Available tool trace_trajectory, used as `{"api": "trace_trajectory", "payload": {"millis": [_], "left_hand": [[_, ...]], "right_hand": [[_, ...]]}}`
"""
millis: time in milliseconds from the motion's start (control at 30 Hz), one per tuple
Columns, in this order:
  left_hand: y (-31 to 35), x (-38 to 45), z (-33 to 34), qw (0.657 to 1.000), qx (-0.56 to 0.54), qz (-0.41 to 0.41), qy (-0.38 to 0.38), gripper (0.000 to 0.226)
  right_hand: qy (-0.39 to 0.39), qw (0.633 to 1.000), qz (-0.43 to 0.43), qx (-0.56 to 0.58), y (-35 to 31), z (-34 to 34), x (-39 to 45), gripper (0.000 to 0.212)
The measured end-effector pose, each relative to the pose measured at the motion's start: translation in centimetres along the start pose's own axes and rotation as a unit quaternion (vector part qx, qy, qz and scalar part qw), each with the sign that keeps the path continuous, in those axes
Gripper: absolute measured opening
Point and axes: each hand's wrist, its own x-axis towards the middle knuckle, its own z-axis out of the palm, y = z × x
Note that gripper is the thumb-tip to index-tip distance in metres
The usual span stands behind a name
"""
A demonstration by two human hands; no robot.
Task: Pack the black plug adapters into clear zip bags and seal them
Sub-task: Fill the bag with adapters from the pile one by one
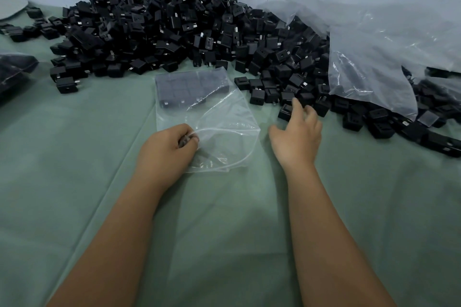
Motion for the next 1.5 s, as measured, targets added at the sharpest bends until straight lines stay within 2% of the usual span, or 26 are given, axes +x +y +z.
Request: {"api": "trace_trajectory", "payload": {"millis": [100,200,233,333,433,533,633,767,967,1067,1133,1233,1333,1500], "left_hand": [[0.0,0.0,0.0,1.0,-0.002,0.003,-0.002,0.013],[0.0,0.0,0.0,1.0,0.0,0.005,-0.002,0.014],[0.0,0.0,0.0,1.0,0.001,0.005,-0.002,0.014],[0.1,0.0,0.0,1.0,0.001,0.006,-0.004,0.013],[0.1,-0.1,-0.1,1.0,0.002,0.005,-0.006,0.013],[0.1,-0.1,-0.1,1.0,0.006,0.005,-0.007,0.014],[0.1,-0.1,-0.1,1.0,0.012,0.007,-0.006,0.015],[0.2,0.1,0.0,1.0,0.018,-0.001,-0.006,0.018],[0.4,0.0,-0.1,1.0,0.003,0.0,-0.008,0.011],[0.5,-0.1,-0.2,1.0,-0.011,0.005,-0.004,0.024],[0.4,-0.2,-0.2,1.0,-0.031,0.004,-0.001,0.029],[0.4,-0.2,-0.3,0.997,-0.071,0.003,0.013,0.02],[0.3,-0.3,-0.3,0.994,-0.097,0.012,0.043,0.023],[0.5,-0.4,-0.3,0.991,-0.101,0.033,0.081,0.031]], "right_hand": [[-0.026,0.999,-0.018,-0.016,0.1,0.2,0.1,0.06],[0.038,0.996,0.001,0.075,0.2,0.1,-0.1,0.034],[0.048,0.995,0.007,0.091,0.2,0.1,-0.1,0.031],[0.038,0.997,-0.004,0.074,0.2,0.1,-0.1,0.036],[0.031,0.997,-0.014,0.069,0.2,0.2,-0.1,0.031],[0.036,0.986,0.004,0.165,-0.1,0.1,-0.2,0.032],[0.09,0.955,0.009,0.281,-0.9,-0.2,-0.8,0.031],[0.153,0.93,-0.094,0.32,-2.9,-0.3,-2.9,0.037],[0.141,0.91,-0.273,0.28,-6.1,0.1,-7.2,0.036],[0.177,0.904,-0.339,0.188,-6.4,0.2,-8.0,0.039],[0.196,0.904,-0.359,0.128,-6.4,0.3,-8.1,0.034],[0.209,0.905,-0.364,0.073,-6.4,0.7,-8.1,0.031],[0.184,0.905,-0.382,0.037,-6.5,1.2,-8.2,0.03],[0.154,0.885,-0.437,-0.04,-6.9,1.8,-8.5,0.009]]}}
